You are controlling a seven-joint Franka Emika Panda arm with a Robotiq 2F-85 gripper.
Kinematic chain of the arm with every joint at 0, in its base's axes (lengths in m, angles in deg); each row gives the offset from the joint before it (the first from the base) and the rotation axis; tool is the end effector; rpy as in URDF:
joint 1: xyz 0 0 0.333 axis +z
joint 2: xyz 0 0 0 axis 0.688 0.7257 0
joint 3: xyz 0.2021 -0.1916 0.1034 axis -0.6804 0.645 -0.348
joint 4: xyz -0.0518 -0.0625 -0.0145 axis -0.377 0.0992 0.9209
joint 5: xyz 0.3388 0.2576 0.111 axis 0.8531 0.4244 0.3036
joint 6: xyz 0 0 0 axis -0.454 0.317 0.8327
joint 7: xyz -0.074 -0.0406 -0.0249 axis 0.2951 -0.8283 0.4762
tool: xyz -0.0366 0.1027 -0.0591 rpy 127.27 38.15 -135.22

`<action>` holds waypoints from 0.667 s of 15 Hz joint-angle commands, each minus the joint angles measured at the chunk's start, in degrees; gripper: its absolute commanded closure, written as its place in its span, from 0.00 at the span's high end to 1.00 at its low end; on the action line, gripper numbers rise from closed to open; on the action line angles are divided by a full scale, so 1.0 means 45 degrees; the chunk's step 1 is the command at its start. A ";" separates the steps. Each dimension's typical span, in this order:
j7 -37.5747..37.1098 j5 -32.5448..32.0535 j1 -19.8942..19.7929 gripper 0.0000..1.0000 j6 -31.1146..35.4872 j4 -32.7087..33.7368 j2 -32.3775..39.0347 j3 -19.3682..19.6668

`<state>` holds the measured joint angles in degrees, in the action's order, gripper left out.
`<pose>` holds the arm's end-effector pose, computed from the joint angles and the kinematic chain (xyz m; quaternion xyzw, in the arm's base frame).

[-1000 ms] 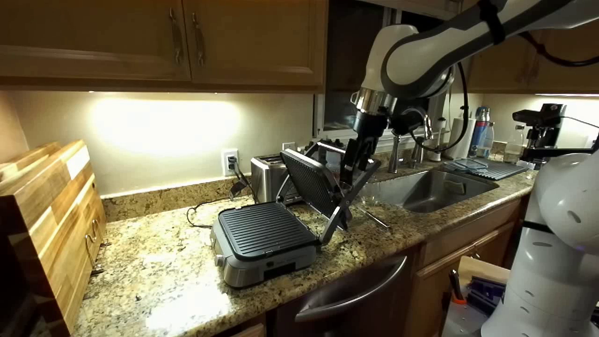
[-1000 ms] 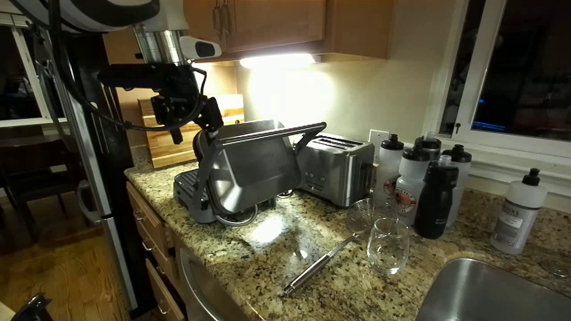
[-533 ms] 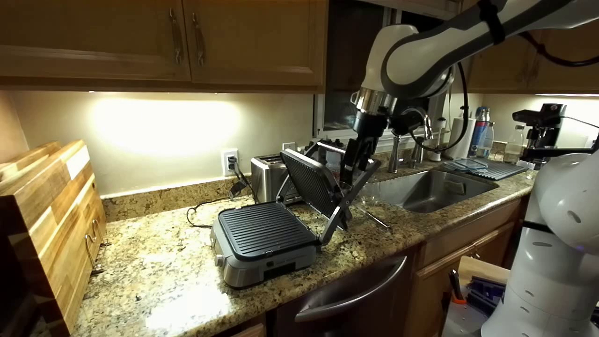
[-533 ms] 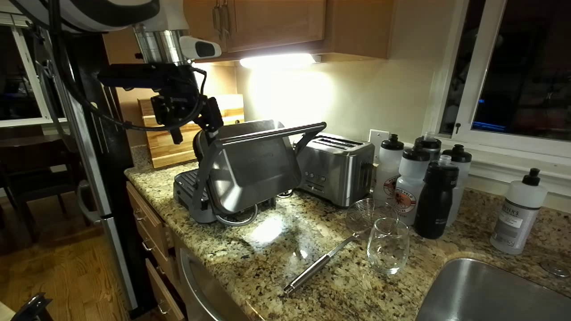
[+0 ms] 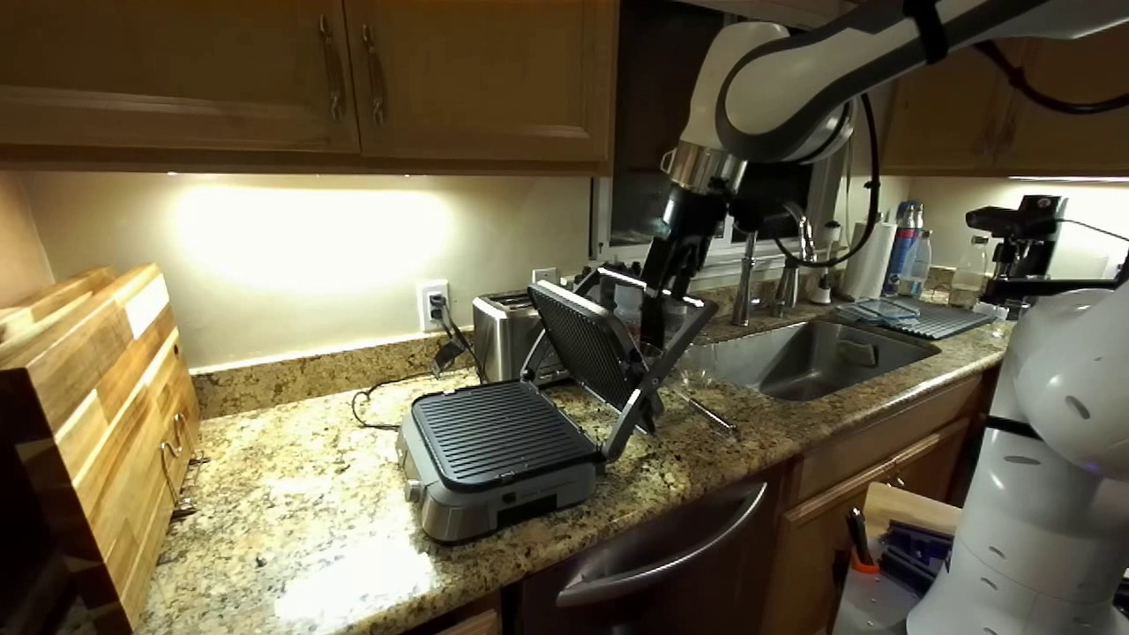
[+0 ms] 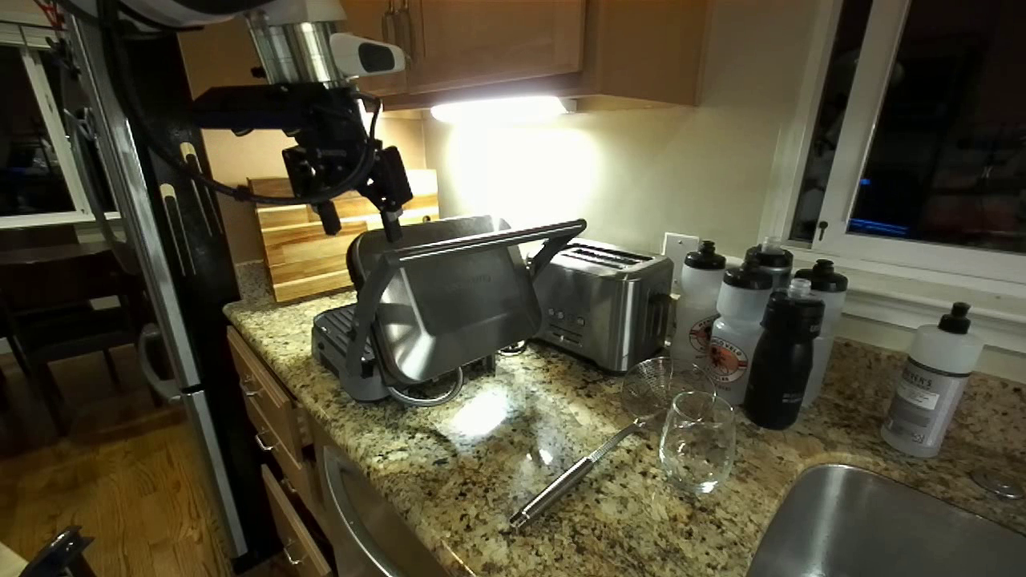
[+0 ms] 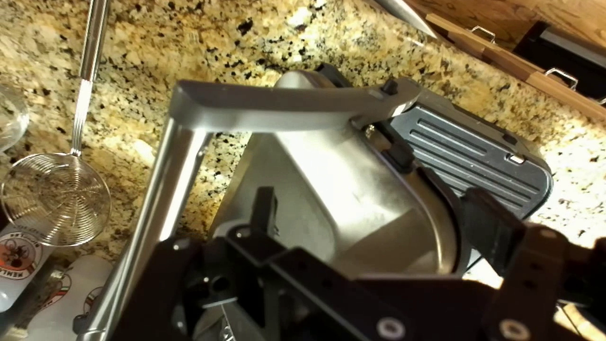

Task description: Close the sandwich maker

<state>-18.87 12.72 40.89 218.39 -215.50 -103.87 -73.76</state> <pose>0.4401 -0.0601 0.4151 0.9911 0.0030 0.1334 0.0008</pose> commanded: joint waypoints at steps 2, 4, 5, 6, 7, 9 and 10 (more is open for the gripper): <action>-0.0739 -0.0509 -0.0798 1.00 -0.1308 0.0723 -0.0434 -0.0134; -0.0939 -0.0640 -0.1172 1.00 -0.1551 0.1009 -0.0407 0.0002; -0.1117 -0.0710 -0.1389 1.00 -0.1588 0.1143 -0.0344 0.0019; -0.1195 -0.0722 -0.1562 1.00 -0.1455 0.1289 -0.0203 0.0114; -0.1205 -0.0626 -0.1649 1.00 -0.1325 0.1441 -0.0032 0.0242; -0.1316 -0.0483 -0.1806 1.00 -0.1129 0.1814 0.0469 0.0402; -0.1334 -0.0344 -0.1800 1.00 -0.1037 0.2029 0.0804 0.0515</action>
<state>-22.84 10.83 33.22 213.39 -209.24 -103.71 -72.52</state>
